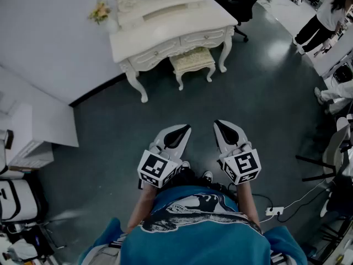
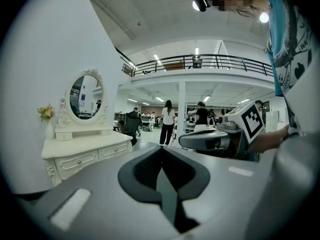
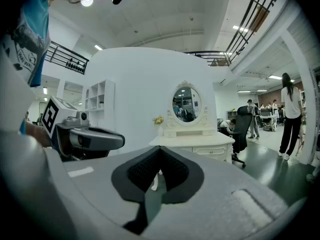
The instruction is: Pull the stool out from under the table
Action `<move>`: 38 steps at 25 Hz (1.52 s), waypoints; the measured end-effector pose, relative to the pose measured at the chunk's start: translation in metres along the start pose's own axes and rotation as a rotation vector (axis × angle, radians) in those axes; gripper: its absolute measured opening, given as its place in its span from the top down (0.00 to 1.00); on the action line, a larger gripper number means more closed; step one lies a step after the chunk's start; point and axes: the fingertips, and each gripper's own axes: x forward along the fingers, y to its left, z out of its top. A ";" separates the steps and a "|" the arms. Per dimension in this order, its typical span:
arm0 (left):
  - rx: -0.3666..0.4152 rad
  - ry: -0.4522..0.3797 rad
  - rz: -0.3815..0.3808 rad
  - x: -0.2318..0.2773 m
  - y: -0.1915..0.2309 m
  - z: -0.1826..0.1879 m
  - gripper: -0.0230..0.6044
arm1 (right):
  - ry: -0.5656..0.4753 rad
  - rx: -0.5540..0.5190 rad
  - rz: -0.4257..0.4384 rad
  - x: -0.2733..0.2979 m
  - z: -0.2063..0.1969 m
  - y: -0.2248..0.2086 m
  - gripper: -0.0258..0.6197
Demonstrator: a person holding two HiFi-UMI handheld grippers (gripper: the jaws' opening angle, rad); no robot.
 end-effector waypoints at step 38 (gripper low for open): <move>0.091 0.042 -0.006 -0.031 0.053 -0.020 0.95 | 0.066 0.026 -0.001 0.054 -0.016 0.046 0.96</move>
